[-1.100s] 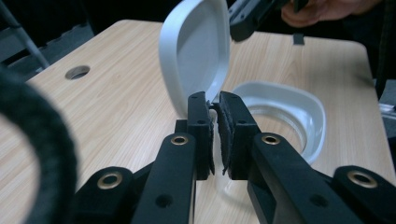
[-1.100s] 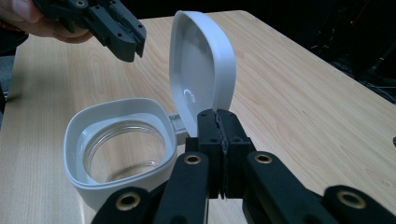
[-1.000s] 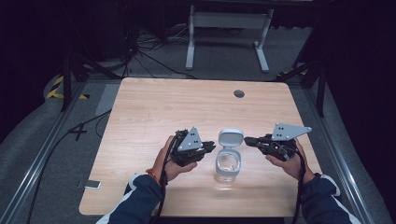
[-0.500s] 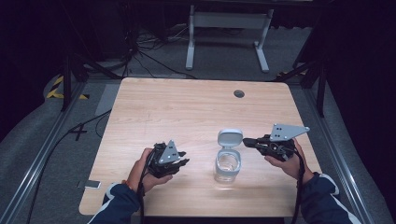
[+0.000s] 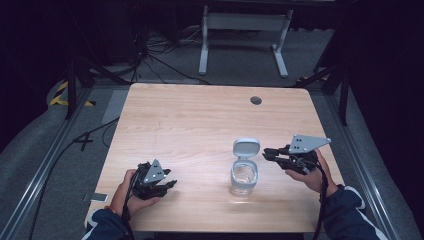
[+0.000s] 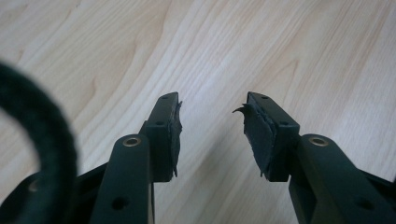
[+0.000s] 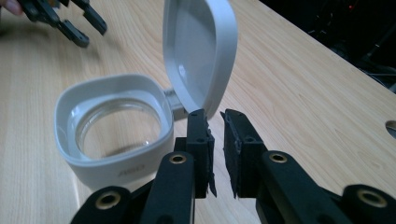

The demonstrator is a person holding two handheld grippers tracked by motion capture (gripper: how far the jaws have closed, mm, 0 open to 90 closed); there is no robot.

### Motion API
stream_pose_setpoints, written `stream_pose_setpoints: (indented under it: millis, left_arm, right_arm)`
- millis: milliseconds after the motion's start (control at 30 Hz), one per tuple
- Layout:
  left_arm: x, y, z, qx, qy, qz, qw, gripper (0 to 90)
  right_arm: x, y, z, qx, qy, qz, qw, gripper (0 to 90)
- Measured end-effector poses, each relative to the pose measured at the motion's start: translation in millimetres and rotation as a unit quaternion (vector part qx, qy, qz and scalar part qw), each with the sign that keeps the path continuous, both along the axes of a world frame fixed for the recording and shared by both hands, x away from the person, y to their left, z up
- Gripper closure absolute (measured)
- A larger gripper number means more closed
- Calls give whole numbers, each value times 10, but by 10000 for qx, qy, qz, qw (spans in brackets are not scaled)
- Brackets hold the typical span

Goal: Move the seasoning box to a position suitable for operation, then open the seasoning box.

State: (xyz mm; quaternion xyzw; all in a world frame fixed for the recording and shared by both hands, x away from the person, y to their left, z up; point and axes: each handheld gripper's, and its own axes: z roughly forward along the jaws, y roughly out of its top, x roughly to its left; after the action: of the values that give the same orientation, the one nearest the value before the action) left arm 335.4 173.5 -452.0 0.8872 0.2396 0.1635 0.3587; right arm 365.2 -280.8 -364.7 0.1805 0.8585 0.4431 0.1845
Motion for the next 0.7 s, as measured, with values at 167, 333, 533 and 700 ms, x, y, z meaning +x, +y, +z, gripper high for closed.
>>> stream_pose_setpoints:
  millis: [167, 333, 533, 700]
  left_arm:
    - [9, 114, -75, 69, 148, 94, 9998, 496]
    - [5, 208, -155, 64, 232, 243, 9994, 404]
    - [24, 298, -203, 40, 309, 425, 9986, 295]
    - [22, 344, -238, -131, 330, 440, 9984, 269]
  right_arm:
    - [-45, -66, -55, -247, -5, -140, 9996, 704]
    - [-116, -170, -152, -755, -89, -355, 9965, 493]
    - [-196, -420, -334, -1087, -32, -686, 9917, 380]
    - [-282, -724, -509, -1069, 79, -983, 9894, 348]
